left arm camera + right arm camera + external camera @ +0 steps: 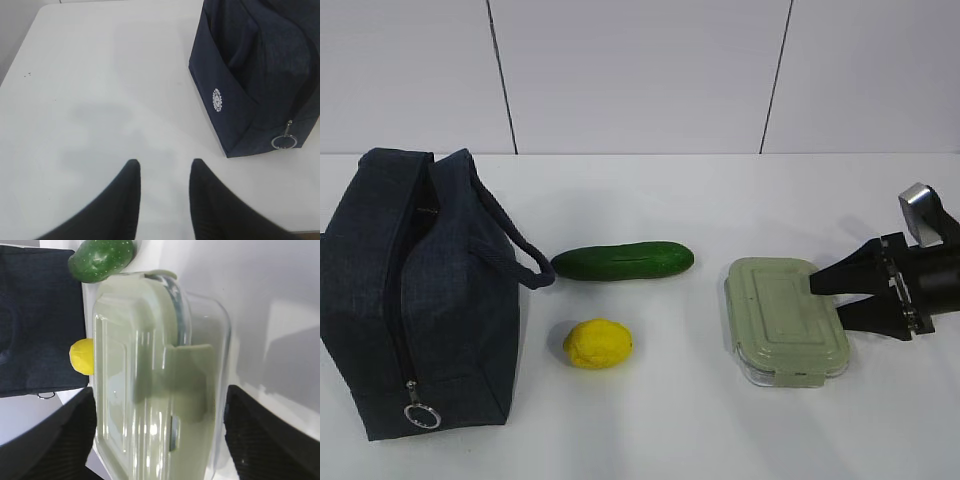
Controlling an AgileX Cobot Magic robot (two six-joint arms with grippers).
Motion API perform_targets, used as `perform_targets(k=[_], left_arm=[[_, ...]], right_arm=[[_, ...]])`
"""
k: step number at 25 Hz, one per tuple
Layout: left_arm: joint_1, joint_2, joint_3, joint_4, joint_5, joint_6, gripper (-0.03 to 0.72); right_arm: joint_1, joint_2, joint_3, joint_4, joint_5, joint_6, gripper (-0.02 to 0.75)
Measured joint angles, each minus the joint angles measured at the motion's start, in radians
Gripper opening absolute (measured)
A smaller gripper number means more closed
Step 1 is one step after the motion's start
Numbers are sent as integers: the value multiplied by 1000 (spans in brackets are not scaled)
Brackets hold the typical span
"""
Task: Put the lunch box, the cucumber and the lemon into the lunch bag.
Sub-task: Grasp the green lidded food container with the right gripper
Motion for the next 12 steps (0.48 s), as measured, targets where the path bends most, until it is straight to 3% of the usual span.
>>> perform_targets(k=[12], left_arm=[[0, 0, 0, 0, 0, 0, 242]], right_arm=[[4, 0, 0, 26, 0, -1, 597]])
